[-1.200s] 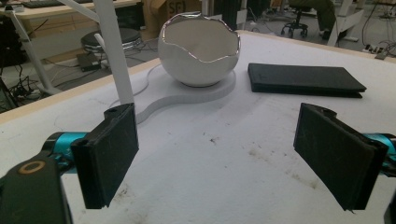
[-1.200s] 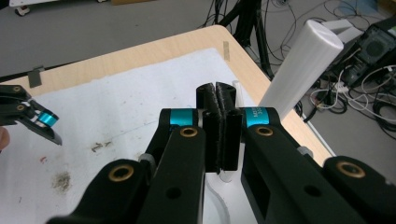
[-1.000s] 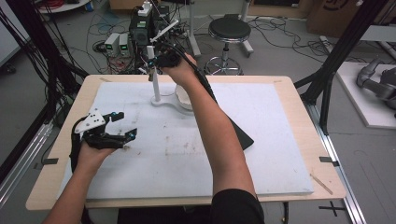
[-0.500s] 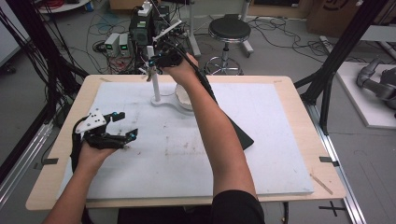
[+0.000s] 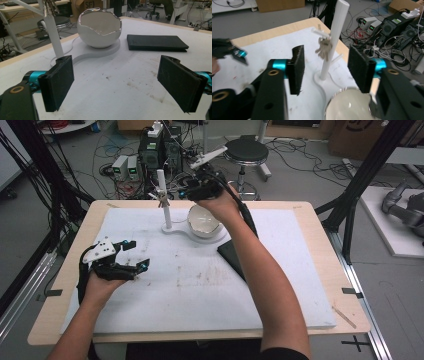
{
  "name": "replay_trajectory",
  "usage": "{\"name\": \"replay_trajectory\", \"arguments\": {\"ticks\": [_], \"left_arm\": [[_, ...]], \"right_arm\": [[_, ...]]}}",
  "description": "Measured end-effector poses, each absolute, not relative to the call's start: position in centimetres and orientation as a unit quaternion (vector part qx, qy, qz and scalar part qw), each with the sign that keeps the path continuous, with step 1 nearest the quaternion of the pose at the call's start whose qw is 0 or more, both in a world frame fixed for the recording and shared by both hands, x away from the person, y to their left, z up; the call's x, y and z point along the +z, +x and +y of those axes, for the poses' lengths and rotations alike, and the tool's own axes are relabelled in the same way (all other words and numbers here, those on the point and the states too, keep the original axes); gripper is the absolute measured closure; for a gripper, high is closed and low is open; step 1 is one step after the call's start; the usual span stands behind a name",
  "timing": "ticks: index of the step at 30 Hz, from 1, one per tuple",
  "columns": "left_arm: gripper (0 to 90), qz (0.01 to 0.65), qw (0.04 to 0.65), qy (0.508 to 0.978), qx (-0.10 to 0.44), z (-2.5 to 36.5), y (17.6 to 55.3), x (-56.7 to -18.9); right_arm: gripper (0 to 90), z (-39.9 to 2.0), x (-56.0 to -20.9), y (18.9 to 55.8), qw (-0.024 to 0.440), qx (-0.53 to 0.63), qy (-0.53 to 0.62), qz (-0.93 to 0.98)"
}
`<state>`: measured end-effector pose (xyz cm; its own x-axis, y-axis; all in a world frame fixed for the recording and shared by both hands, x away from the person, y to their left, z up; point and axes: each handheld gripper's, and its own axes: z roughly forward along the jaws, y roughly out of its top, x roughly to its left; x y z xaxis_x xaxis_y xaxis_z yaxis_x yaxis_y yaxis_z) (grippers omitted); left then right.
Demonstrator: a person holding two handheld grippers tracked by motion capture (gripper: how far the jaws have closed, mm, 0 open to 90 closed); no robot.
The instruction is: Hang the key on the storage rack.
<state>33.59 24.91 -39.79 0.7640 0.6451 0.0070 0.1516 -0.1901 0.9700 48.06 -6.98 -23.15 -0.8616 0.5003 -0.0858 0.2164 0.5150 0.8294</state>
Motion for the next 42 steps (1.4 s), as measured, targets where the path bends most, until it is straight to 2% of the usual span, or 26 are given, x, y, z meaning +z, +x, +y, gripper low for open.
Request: {"name": "replay_trajectory", "arguments": {"ticks": [9,10,14,21,23,31,42], "left_arm": [[13.9,0.268,0.573,0.747,0.205,24.5,33.5,-40.0],[13.9,0.268,0.572,0.747,0.205,24.4,33.4,-40.0],[13.9,0.268,0.569,0.751,0.203,24.2,33.4,-40.1],[13.9,0.269,0.569,0.75,0.204,24.1,33.5,-40.0],[13.9,0.268,0.572,0.748,0.205,24.1,33.5,-40.0],[13.9,0.271,0.572,0.747,0.205,24.2,33.9,-40.1],[13.9,0.275,0.57,0.747,0.203,24.0,34.4,-40.3]], "right_arm": [[37.4,-15.5,-23.9,42.8,0.178,0.475,0.228,0.831],[37.4,-15.5,-23.9,42.8,0.178,0.475,0.228,0.831],[32.7,-19.3,-25.4,40.5,0.186,0.49,0.246,0.816],[27.8,-22.5,-27.7,38.7,0.184,0.484,0.271,0.812],[27.5,-24.4,-29.1,37.5,0.197,0.498,0.283,0.796],[22.1,-28.2,-32.9,35.0,0.199,0.519,0.326,0.765],[19.6,-31.4,-37.6,33.6,0.179,0.517,0.373,0.749]]}}
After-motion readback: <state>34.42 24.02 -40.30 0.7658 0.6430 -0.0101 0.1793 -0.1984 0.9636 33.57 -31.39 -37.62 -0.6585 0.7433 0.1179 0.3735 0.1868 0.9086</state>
